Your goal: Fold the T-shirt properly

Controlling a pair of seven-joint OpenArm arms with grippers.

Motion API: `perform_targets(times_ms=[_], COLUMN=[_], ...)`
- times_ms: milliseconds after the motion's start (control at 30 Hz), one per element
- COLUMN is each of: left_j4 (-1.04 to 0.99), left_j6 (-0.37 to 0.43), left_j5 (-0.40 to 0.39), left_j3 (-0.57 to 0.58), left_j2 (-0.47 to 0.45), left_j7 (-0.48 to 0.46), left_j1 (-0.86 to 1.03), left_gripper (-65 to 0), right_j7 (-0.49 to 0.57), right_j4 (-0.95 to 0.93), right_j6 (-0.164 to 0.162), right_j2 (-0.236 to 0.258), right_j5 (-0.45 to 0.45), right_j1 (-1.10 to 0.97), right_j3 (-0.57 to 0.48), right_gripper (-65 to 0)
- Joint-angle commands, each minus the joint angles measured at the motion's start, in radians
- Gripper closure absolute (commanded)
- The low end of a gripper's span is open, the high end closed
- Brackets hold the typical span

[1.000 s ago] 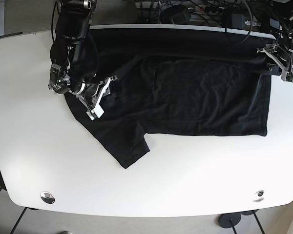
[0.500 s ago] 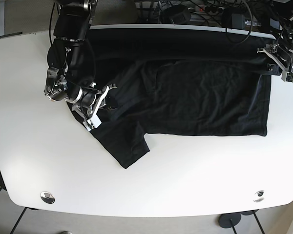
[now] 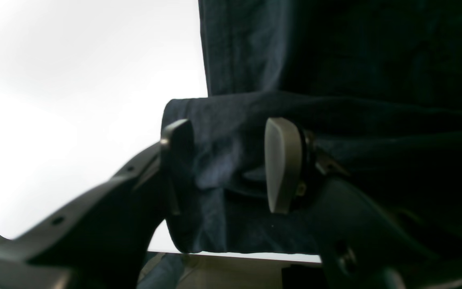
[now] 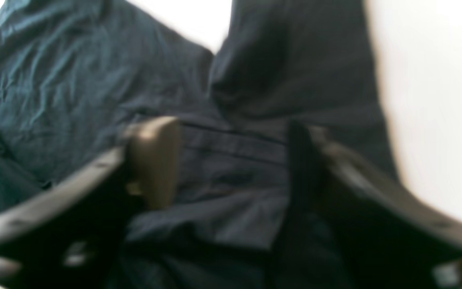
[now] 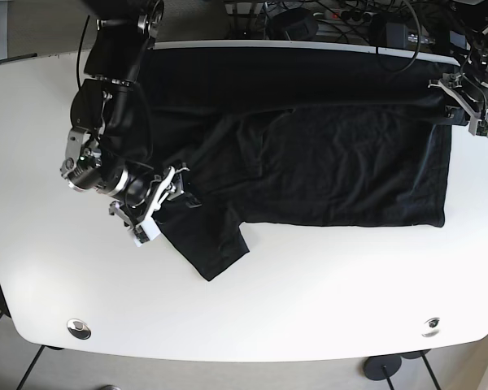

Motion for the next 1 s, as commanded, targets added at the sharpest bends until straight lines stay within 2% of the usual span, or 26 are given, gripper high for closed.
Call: perform_targets(times_ms=[33, 100, 200, 267, 333, 400, 467, 500, 567, 633, 733, 767, 833, 867, 933, 1000], left_j4=[0.013, 0.013, 0.013, 0.014, 0.014, 0.014, 0.014, 0.014, 0.014, 0.014, 0.016, 0.013, 0.013, 0.013, 0.011, -0.016], left_j6=[0.005, 0.005, 0.005, 0.005, 0.005, 0.005, 0.005, 0.005, 0.005, 0.005, 0.005, 0.005, 0.005, 0.005, 0.120, 0.230], left_j5=[-0.007, -0.007, -0.007, -0.007, -0.007, -0.007, -0.007, -0.007, -0.009, -0.009, -0.009, -0.007, -0.006, -0.006, -0.006, -0.007], left_j3=[0.006, 0.026, 0.029, 0.029, 0.032, 0.047, 0.044, 0.046, 0.047, 0.046, 0.043, 0.041, 0.041, 0.041, 0.047, 0.060], left_j2=[-0.018, -0.020, -0.018, -0.017, -0.015, -0.015, -0.015, -0.018, -0.018, -0.018, -0.017, -0.018, -0.020, -0.022, -0.022, -0.022], left_j7=[-0.016, -0.016, -0.016, -0.016, -0.016, -0.016, -0.016, -0.016, -0.016, -0.014, -0.014, -0.014, -0.014, -0.012, -0.012, -0.012], left_j1=[-0.001, -0.001, -0.005, -0.007, -0.008, -0.016, -0.030, -0.030, -0.033, -0.034, -0.067, -0.080, -0.113, -0.133, -0.183, -0.240], left_gripper=[-26.0, -26.0, -26.0, -26.0, -26.0, -26.0, -26.1, -26.1, -26.1, -26.1, -26.1, -26.1, -27.6, -31.2, -42.8, -51.5], right_j7=[-0.010, -0.011, -0.008, 0.016, 0.081, 0.168, 0.240, 0.291, 0.346, 0.377, 0.389, 0.389, 0.397, 0.408, 0.417, 0.417], right_j4=[0.116, 0.156, 0.115, 0.052, -0.063, -0.255, -0.404, -0.513, -0.629, -0.659, -0.656, -0.656, -0.662, -0.662, -0.663, -0.663], right_j6=[0.001, 0.001, 0.001, 0.001, 0.001, 0.001, 0.001, 0.001, 0.001, 0.001, 0.001, 0.001, 0.001, 0.001, 0.001, 0.001], right_j2=[0.004, 0.004, 0.010, 0.041, 0.076, 0.130, 0.163, 0.197, 0.222, 0.222, 0.174, 0.163, 0.143, 0.136, 0.130, 0.130], right_j5=[0.012, 0.000, -0.023, -0.077, -0.120, -0.135, -0.140, -0.140, -0.129, -0.128, -0.131, -0.131, -0.132, -0.134, -0.140, -0.134], right_j1=[-0.033, -0.066, -0.066, -0.042, 0.006, 0.072, 0.122, 0.159, 0.193, 0.193, 0.162, 0.159, 0.156, 0.156, 0.156, 0.156], right_j3=[0.042, 0.076, 0.163, 0.191, 0.191, 0.191, 0.185, 0.162, 0.111, 0.067, 0.036, 0.037, 0.037, 0.037, 0.037, 0.037], right_gripper=[-51.2, -51.5, -51.5, -51.8, -51.8, -51.8, -51.8, -51.7, -51.7, -51.7, -51.5, -49.9, -39.5, -33.6, -21.6, -11.3])
